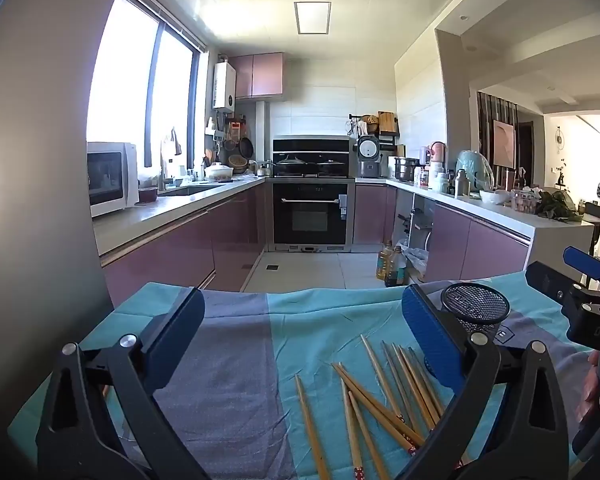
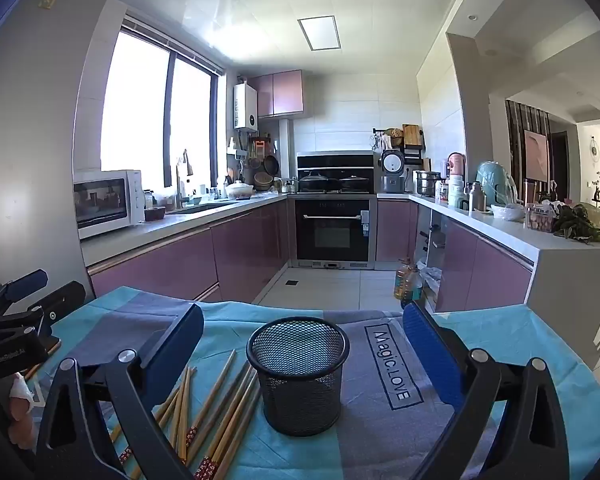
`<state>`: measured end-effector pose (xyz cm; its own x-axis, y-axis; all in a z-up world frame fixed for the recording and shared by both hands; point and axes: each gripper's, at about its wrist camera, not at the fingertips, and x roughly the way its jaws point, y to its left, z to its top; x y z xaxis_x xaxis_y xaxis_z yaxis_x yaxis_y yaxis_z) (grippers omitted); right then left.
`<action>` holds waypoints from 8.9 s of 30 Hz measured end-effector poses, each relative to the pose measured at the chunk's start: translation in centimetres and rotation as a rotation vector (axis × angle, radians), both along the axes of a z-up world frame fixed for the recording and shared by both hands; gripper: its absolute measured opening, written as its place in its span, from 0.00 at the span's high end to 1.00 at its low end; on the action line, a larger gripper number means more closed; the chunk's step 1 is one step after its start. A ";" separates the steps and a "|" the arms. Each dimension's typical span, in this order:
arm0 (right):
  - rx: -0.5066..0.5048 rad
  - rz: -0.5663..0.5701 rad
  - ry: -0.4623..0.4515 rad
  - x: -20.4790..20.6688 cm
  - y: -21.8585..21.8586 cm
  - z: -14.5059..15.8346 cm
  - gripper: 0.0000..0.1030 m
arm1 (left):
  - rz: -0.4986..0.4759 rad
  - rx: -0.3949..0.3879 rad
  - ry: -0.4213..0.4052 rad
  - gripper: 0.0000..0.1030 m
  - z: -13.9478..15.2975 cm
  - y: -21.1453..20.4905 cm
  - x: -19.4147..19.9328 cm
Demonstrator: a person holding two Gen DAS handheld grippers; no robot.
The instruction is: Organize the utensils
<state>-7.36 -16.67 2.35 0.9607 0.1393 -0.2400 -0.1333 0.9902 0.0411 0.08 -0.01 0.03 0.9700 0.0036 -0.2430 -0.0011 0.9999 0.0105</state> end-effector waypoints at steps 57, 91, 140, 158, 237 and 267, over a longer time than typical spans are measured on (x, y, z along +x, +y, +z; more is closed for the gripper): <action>0.020 -0.005 -0.029 -0.6 -0.2 0.3 0.06 | -0.002 -0.002 -0.082 0.06 0.7 0.1 -1.7; 0.031 -0.005 -0.022 -0.2 -0.6 0.1 0.06 | -0.004 -0.003 -0.081 0.06 0.7 0.0 -1.7; -0.186 0.473 0.500 4.3 9.6 -6.8 0.76 | -0.139 0.133 0.281 0.19 -6.2 0.8 2.9; -0.254 0.482 0.621 7.9 12.0 -8.6 0.90 | -0.253 0.120 0.386 0.32 -8.9 -0.6 4.7; 0.088 0.377 0.197 5.0 -1.1 4.5 0.95 | -0.452 -0.226 0.262 0.93 5.8 0.9 5.7; 0.008 0.305 0.335 9.9 -2.1 2.3 0.95 | -0.596 -0.116 0.373 0.93 5.7 -15.4 13.3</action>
<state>2.56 -18.81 4.68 0.7451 0.4075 -0.5281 -0.3972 0.9071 0.1395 13.40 -15.40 5.77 0.6511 -0.5474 -0.5257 0.5291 0.8240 -0.2027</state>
